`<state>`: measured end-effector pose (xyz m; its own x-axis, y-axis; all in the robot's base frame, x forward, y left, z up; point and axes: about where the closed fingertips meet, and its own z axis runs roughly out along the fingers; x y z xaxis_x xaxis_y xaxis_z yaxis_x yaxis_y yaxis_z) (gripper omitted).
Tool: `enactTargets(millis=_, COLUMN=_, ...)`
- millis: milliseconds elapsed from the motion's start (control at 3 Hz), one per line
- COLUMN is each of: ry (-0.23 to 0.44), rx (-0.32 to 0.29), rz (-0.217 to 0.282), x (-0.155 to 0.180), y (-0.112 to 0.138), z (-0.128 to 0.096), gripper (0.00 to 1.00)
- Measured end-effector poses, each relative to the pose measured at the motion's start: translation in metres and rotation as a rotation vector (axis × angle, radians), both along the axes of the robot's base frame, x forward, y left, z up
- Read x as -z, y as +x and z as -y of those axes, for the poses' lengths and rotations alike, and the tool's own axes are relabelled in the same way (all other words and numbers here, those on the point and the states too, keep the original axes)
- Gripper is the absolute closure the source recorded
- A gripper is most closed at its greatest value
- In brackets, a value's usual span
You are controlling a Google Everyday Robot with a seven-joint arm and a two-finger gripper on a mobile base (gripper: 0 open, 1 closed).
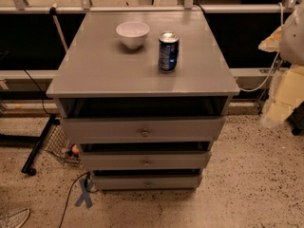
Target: Open middle drawer
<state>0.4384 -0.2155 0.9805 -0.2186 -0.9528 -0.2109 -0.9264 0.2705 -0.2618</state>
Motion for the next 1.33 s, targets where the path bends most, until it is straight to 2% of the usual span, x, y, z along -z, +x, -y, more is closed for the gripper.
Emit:
enactTargets(millis=333, ry=0.000, rx=0.000, rz=0.000, x=0.000, y=0.000, z=0.000, gripper=0.00)
enactTargets(millis=667, ry=0.018, rx=-0.002, rz=0.013, x=0.009, y=-0.013, z=-0.006, gripper=0.00)
enactTargets(millis=1000, ry=0.034, rx=-0.013, rz=0.031, x=0.027, y=-0.025, z=-0.016, gripper=0.00)
enactTargets(millis=1333, ry=0.064, rx=-0.023, rz=0.024, x=0.066, y=-0.030, z=-0.029, gripper=0.00)
